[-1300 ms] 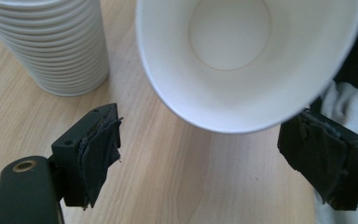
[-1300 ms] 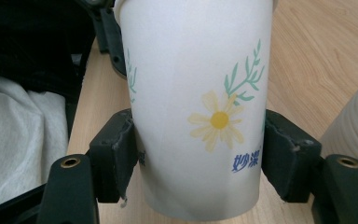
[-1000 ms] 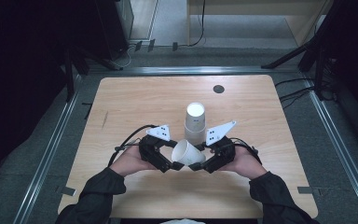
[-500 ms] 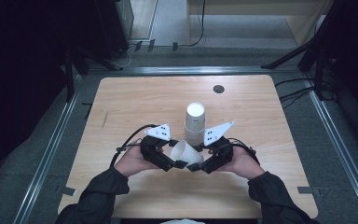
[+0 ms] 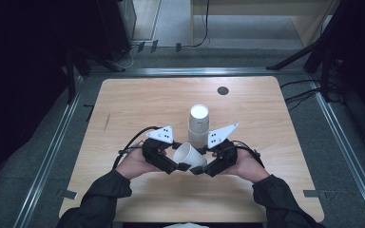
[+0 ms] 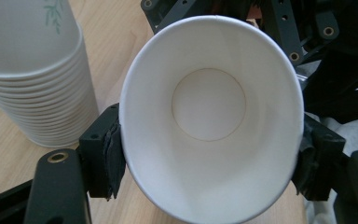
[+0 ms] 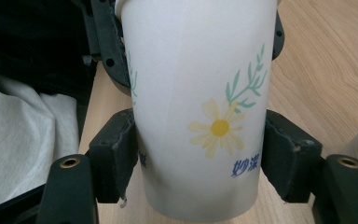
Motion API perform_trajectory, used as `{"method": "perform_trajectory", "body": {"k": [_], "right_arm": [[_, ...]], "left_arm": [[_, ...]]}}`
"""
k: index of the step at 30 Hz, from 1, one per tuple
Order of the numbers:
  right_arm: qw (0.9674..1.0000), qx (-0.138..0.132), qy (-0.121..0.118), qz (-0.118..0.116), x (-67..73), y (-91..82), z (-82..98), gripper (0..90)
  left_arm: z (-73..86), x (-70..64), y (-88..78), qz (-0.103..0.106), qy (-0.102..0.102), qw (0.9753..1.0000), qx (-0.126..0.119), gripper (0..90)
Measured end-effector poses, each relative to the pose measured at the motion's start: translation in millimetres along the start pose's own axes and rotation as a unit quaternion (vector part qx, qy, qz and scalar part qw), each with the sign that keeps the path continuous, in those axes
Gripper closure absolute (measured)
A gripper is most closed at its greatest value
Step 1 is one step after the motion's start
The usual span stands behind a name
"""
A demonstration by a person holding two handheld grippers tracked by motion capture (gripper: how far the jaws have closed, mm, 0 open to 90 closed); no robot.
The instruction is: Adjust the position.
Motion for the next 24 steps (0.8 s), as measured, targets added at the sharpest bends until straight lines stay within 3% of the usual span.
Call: {"method": "perform_trajectory", "body": {"k": [10,14,18,24], "right_arm": [[0.9998,0.006,0.013,0.014,-2.4,-2.2,3.8,21.9],[0.9989,0.015,0.014,0.043,-3.1,-1.1,7.7,21.3],[0.9972,0.016,0.005,0.073,-2.6,-0.8,10.3,20.1],[0.997,0.011,0.007,0.076,-3.2,-2.7,11.7,18.7]], "left_arm": [[-1.0,10.4,-17.6,-0.015,-0.013,0.9998,-0.004,25.5],[-0.6,14.8,-23.9,-0.015,-0.021,0.9997,-0.001,25.5],[-2.1,18.9,-31.0,-0.023,-0.015,0.9996,0.006,25.5],[-4.4,24.4,-39.5,-0.034,-0.015,0.9991,0.018,25.5]]}}
Point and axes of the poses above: each handheld gripper's, and its own axes: y roughly forward along the jaws, z roughly out of its underside, x roughly to its left, the point moved 1 cm from there along y, roughly forward along the jaws, and after that the axes turned 4 degrees about -z, right-handed, at the moved point
